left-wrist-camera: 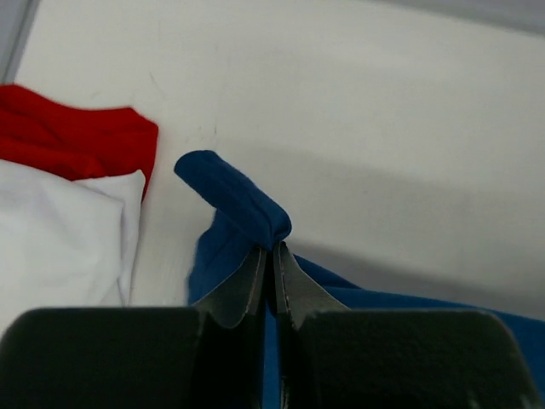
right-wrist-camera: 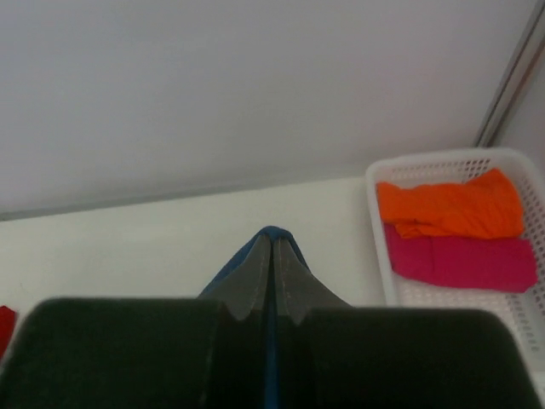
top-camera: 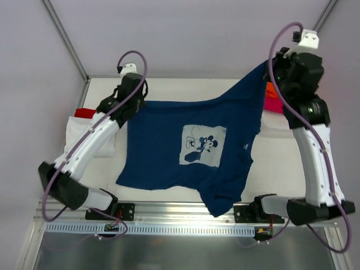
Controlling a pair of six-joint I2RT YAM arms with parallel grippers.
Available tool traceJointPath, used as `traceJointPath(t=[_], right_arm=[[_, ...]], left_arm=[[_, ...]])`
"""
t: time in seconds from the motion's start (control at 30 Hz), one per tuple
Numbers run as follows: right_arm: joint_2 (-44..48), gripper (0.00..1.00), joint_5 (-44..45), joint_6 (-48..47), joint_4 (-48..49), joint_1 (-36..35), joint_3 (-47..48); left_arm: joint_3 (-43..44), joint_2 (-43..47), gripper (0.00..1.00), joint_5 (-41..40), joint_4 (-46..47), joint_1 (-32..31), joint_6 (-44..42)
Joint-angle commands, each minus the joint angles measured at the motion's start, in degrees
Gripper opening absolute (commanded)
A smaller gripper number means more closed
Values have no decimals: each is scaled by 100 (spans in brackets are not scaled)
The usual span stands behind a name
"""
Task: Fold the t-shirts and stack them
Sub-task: Flatten the tshirt out
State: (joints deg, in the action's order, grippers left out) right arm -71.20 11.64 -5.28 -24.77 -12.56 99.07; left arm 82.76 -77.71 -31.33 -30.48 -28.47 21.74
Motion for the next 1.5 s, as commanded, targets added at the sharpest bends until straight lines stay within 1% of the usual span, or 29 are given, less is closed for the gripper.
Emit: traceJointPath(t=[0.0,0.03,0.07,0.1,0.13,0.17,0.2,0.23,0.27,0.33,0.37,0.47,0.5,0.53,0.63,0.7,0.83,0.97,1.03,1.13,1.17,1.2,1.23,1.33,1.4,1.43,1.47], right_arm=[[-542,0,-758,510,903,454,-54],[-988,0,-829,510,948,508,50],[-1236,0,-943,510,957,543,147],[-1473,0,-996,519,992,587,244],[-1972,0,-1075,510,1001,605,349],[-2220,0,-1093,519,992,605,611],[-2458,0,-1311,676,1018,614,736],[-2974,0,-1383,695,966,614,920],[-3214,0,-1436,704,827,614,1357],[-3845,0,-1463,756,738,614,1728],[-4032,0,-1480,765,659,614,2069],[-4602,0,-1515,783,449,605,2555],[-4709,0,-1507,791,395,614,2800],[-4788,0,-1498,809,377,614,2837],[-4895,0,-1480,835,359,614,2697],[-4869,0,-1498,835,342,605,2522],[-4658,0,-1498,836,324,562,1812],[-4517,0,-1296,669,70,377,1511],[-4447,0,-1200,633,69,316,1362],[-4429,0,-1199,616,131,228,1133],[-4429,0,-1208,624,122,210,1080],[-4420,0,-1112,625,139,201,1054],[-4429,0,-998,625,148,192,1045],[-4534,0,-673,589,219,183,1228],[-4718,0,-523,581,193,183,1630],[-4806,0,-400,581,158,183,1799],[-4972,0,-330,581,148,183,1948]], left_arm=[[-24,-775,0,312,824,411,85],[160,-1059,0,251,859,525,94],[274,-1610,0,120,920,570,85],[545,-1868,0,66,938,605,111],[687,-2131,0,14,947,684,120],[854,-2378,0,-57,956,711,146],[1186,-2806,0,-118,965,746,147],[1355,-3028,0,-101,965,790,129],[1522,-3352,0,-110,974,851,120],[1951,-3609,0,-198,965,948,85],[2137,-3872,0,-163,948,983,-19],[2656,-4242,0,-5,947,1089,-178],[2744,-4313,0,-22,947,1098,-274],[2885,-4375,0,-39,947,1107,-310],[3027,-4568,0,-66,947,1150,-416],[2992,-4604,0,-92,939,1177,-425],[2790,-4595,0,-92,886,1186,-460],[2692,-4726,0,-232,877,1177,-705],[2763,-4919,6,-251,877,1186,-828],[2825,-5087,9,-312,798,1177,-891],[2798,-5105,13,-347,763,1186,-838],[2789,-5113,22,-382,754,1186,-812],[2798,-5122,40,-391,754,1194,-803],[3078,-5245,41,-470,745,1194,-908],[3455,-5307,52,-479,737,1194,-1031],[3579,-5385,53,-488,736,1203,-1057],[3841,-5438,58,-505,719,1203,-1092]])
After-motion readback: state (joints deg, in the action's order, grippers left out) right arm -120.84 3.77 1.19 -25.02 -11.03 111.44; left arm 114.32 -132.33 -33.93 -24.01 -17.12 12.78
